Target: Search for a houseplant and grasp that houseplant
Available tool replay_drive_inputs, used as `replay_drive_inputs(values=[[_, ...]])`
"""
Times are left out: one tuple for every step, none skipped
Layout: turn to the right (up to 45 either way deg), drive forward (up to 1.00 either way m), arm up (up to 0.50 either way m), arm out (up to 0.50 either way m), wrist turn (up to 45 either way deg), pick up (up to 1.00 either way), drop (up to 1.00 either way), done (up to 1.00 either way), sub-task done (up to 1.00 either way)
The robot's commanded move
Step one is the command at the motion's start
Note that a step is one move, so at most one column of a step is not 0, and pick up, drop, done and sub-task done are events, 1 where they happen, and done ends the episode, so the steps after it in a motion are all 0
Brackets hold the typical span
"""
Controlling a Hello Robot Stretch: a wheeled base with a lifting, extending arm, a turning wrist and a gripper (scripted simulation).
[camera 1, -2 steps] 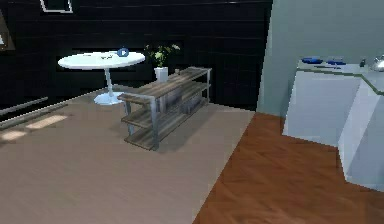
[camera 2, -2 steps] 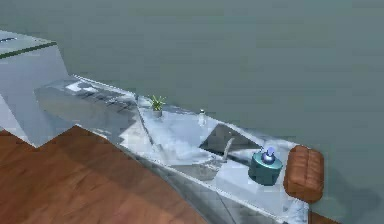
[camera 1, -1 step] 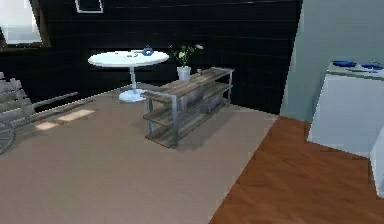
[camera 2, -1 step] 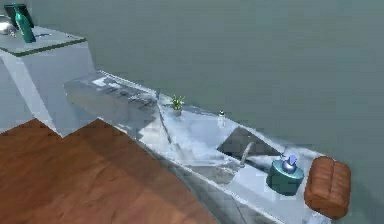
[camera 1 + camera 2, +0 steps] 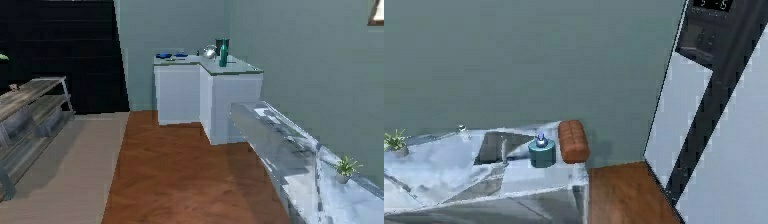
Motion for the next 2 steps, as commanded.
replay_drive_inputs(values=[[21.0, 0.0, 0.0, 0.0, 0.0, 0.0, 0.0, 0.0, 0.0], [0.0, 0.5, 0.0, 0.0, 0.0, 0.0, 0.0, 0.0, 0.0]])
